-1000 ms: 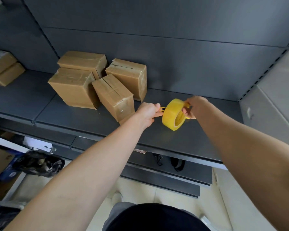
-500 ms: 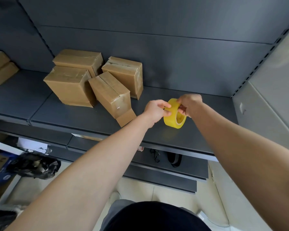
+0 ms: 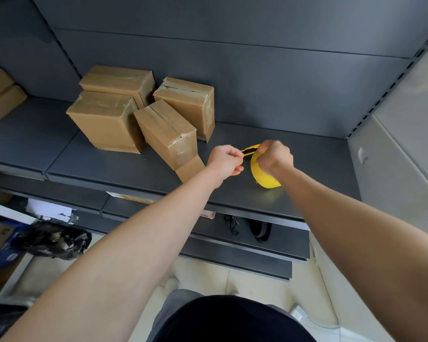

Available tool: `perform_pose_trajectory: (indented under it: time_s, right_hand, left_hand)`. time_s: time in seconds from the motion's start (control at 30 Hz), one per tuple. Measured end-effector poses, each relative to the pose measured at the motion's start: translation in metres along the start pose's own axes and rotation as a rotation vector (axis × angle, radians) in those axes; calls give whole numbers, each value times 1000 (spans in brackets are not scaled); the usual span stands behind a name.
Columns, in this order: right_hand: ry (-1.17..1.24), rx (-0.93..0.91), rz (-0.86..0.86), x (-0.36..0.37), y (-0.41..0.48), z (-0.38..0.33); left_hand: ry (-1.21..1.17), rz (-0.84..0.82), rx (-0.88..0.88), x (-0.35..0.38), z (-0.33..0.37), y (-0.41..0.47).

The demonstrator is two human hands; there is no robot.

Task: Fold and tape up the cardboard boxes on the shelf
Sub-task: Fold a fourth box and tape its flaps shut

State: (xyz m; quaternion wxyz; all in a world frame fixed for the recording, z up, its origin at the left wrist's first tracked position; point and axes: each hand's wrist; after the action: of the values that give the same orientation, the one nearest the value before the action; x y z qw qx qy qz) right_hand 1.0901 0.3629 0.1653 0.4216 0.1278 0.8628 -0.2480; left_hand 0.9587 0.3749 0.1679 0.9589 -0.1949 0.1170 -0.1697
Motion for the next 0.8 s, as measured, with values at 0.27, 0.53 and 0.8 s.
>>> perform_pose_trajectory:
  time_s: [0.27,0.53,0.8]
  right_hand:
    - [-304,-79,-178,37,-8,-14]
    - [-75,-85,-77,43,-11,-67]
    - [734,187,-450,49,-23,-130]
  left_hand:
    - [-110,128,126,-66,18,-12]
    - [39,461,294,-137,19,4]
    - [488,459,227,-182,16,41]
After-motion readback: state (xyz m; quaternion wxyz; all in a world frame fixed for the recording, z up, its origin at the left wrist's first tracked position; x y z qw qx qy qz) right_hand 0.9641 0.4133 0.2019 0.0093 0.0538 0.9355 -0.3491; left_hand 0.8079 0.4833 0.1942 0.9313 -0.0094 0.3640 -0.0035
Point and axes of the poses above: each hand's wrist, its own y-axis towards the middle knuckle, its own x-axis out of the palm, z = x × y, and after that the axes turned 5 degrees about -z, right-handed
